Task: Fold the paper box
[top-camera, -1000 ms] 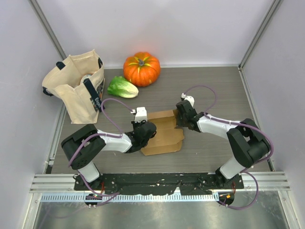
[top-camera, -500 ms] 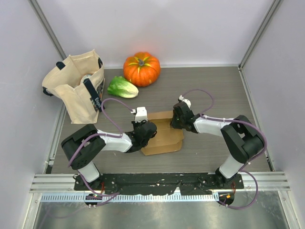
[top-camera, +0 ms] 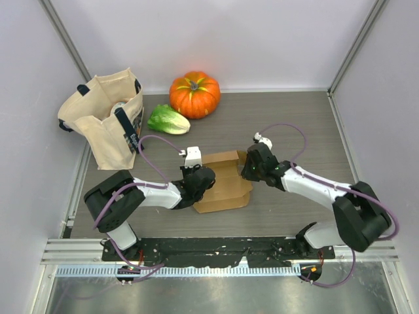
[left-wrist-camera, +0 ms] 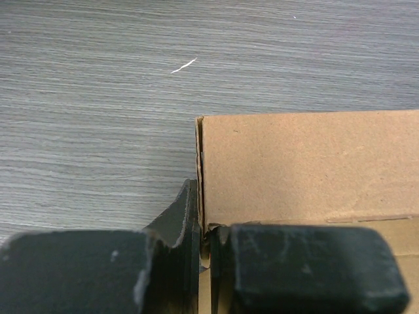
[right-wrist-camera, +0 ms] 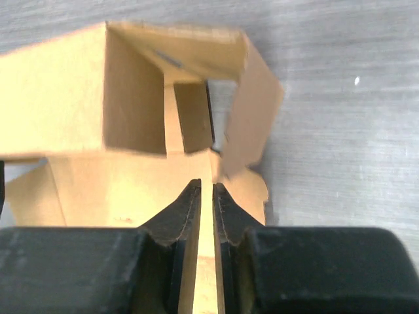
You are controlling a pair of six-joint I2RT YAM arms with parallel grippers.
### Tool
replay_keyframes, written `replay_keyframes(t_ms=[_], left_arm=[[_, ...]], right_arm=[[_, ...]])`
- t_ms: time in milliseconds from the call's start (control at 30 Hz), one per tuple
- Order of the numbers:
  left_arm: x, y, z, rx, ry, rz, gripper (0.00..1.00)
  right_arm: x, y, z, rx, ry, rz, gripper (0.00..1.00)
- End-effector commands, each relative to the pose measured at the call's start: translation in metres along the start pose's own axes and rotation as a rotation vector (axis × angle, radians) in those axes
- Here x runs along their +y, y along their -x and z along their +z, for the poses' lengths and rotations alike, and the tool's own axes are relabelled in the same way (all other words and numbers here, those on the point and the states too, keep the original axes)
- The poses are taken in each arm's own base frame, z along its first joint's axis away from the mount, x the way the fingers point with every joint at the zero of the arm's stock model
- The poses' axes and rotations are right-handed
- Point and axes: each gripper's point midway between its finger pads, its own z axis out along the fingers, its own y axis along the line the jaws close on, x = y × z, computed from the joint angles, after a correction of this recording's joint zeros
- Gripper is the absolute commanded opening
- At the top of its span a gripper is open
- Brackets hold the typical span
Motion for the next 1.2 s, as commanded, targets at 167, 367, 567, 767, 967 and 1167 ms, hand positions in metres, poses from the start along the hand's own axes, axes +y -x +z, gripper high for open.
replay_keyframes(t_ms=[167, 367, 567, 767, 967, 1167], left_arm=[[0.005, -0.019, -0.001, 0.051, 0.011, 0.028, 0.0], [0.01, -0.018, -0.003, 0.045, 0.017, 0.027, 0.0], [0.008, -0.015, -0.004, 0.042, 0.013, 0.031, 0.0], [0.008, -0.015, -0.003, 0.041, 0.015, 0.029, 0.0], [0.012, -0.015, -0.004, 0.039, 0.022, 0.033, 0.0], [0.011, -0.012, -0.004, 0.034, 0.019, 0.039, 0.0]], right_arm=[[-0.037, -0.044, -0.012, 0.012, -0.035, 0.082, 0.17], [-0.058, -0.061, 0.001, 0.099, -0.146, 0.091, 0.16], [-0.041, -0.011, -0.026, -0.048, -0.096, 0.004, 0.36], [-0.012, 0.041, -0.044, -0.184, -0.004, -0.107, 0.59], [-0.013, 0.064, -0.023, -0.193, -0.103, -0.162, 0.54], [-0.012, 0.069, -0.006, -0.191, -0.128, -0.186, 0.36]])
